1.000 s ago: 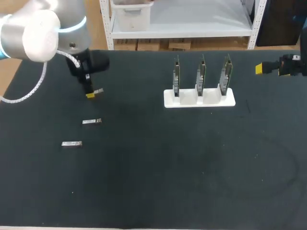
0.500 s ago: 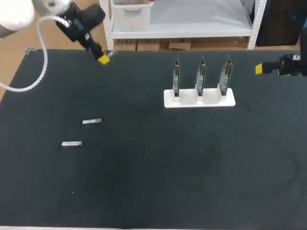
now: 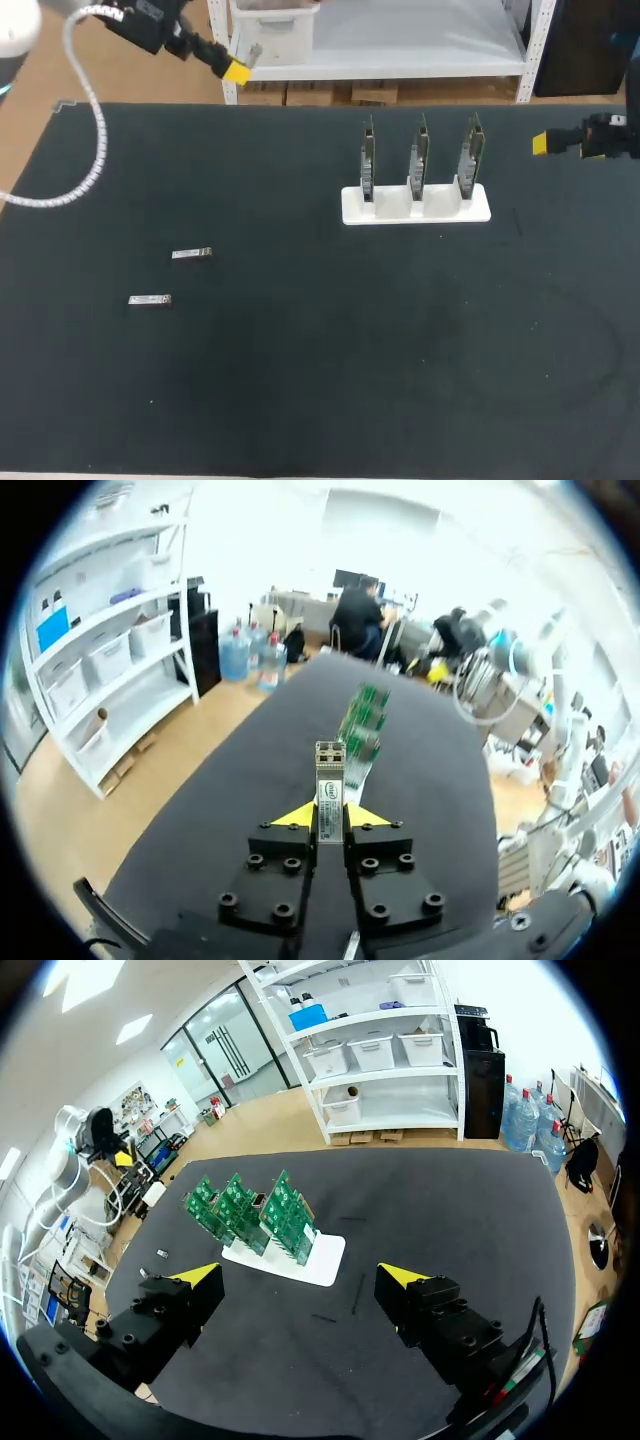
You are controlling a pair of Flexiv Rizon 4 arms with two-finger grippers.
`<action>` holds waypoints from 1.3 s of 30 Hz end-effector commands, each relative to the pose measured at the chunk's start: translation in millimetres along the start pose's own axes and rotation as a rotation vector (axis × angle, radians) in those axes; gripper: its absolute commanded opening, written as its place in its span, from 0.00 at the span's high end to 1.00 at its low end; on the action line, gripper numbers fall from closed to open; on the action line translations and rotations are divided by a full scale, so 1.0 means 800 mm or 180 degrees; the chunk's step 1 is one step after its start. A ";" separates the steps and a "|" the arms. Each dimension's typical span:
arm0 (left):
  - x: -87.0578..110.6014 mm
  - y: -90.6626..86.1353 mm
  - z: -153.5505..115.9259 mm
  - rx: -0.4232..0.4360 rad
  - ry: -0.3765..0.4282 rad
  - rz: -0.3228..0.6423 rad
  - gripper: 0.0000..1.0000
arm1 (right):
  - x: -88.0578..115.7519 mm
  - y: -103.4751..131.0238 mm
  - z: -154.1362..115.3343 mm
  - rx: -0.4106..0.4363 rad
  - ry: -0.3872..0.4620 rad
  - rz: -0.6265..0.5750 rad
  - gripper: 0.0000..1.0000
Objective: Pick up the optical module with the left hand, and insert it into the network port with the right hand.
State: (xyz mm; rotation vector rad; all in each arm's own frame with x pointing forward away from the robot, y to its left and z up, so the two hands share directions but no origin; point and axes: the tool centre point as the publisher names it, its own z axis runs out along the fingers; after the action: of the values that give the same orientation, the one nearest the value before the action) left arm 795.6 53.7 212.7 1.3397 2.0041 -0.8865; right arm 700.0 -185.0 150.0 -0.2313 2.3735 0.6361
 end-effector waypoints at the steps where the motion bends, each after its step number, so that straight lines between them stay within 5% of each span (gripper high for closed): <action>1: -0.017 -0.020 0.009 0.0174 -0.0978 0.0132 1.00 | 0.000 0.000 0.000 0.0000 0.0000 0.0000 0.00; 8: -0.060 -0.066 0.023 0.0229 -0.1459 0.0597 1.00 | 0.000 0.000 0.000 0.0000 0.0000 0.0000 0.00; 21: -0.088 -0.126 0.084 0.0725 -0.1533 0.0650 1.00 | 0.000 0.000 0.000 0.0000 0.0000 0.0000 0.00; 39: -0.111 -0.123 0.140 0.0849 -0.1731 0.0704 1.00 | 0.000 0.000 0.000 0.0000 0.0000 0.0000 0.00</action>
State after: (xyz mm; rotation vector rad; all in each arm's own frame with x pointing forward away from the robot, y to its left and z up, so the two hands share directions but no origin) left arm 736.3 -107.3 232.9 1.2446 1.3562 -1.2644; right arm 700.0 -185.0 150.0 -0.2313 2.3735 0.6361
